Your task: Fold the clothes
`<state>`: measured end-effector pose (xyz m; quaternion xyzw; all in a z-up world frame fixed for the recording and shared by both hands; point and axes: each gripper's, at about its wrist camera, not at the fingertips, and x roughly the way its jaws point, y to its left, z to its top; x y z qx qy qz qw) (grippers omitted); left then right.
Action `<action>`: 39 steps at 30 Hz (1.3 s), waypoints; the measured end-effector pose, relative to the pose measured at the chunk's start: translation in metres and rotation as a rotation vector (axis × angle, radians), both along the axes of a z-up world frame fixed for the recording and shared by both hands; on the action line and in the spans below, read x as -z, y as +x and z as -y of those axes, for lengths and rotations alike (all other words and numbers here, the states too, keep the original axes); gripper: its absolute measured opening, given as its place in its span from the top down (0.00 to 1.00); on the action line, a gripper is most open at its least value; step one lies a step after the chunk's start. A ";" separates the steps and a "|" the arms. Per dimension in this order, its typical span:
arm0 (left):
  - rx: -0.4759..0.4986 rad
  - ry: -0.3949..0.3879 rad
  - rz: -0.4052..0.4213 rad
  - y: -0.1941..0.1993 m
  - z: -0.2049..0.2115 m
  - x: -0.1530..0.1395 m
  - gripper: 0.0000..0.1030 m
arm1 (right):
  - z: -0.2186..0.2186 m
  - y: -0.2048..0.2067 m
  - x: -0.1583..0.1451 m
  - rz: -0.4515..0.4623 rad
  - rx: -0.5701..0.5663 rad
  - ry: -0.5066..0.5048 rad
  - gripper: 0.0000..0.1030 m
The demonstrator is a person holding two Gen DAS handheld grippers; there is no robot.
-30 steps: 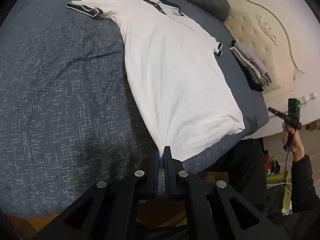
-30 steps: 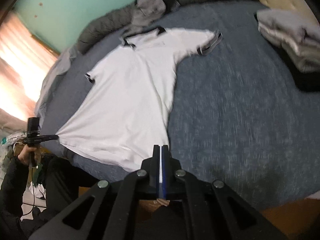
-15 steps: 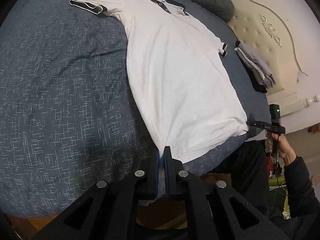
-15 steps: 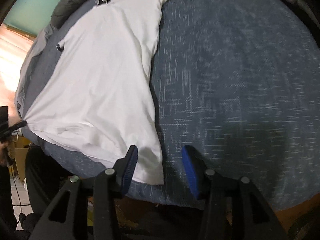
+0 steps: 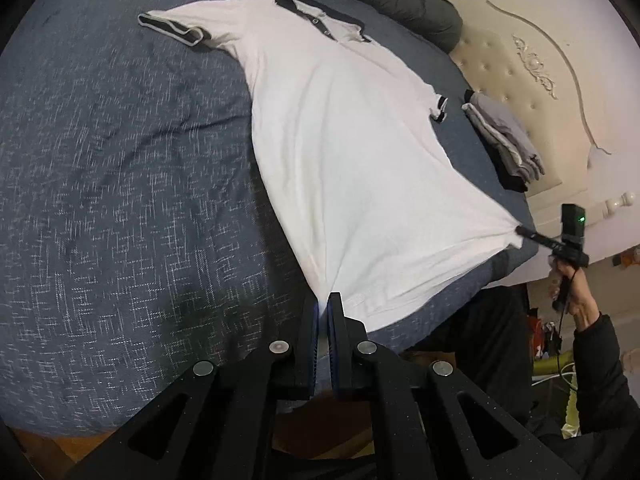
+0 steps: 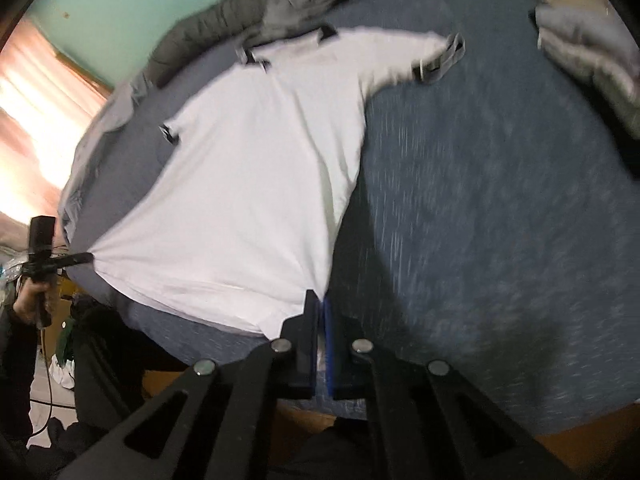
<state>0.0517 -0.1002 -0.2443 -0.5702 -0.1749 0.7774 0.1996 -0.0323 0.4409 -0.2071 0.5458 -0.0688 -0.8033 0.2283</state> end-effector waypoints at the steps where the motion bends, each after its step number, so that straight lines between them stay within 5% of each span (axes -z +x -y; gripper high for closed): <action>1: 0.001 0.002 -0.006 0.000 0.000 -0.003 0.96 | -0.002 0.001 -0.014 -0.025 -0.003 -0.001 0.98; 6: 0.007 0.014 -0.031 0.003 0.000 -0.020 0.96 | -0.004 0.010 -0.077 -0.125 -0.037 0.004 0.98; 9: 0.014 0.009 -0.038 0.004 -0.001 -0.024 0.96 | -0.007 0.017 -0.090 -0.145 -0.057 0.041 0.98; 22: 0.025 -0.040 0.082 0.010 -0.003 0.030 0.95 | 0.007 0.022 0.057 0.116 -0.047 0.108 0.98; 39: 0.004 -0.065 0.168 0.017 -0.002 0.075 0.95 | 0.011 0.023 0.084 0.169 -0.063 0.141 0.97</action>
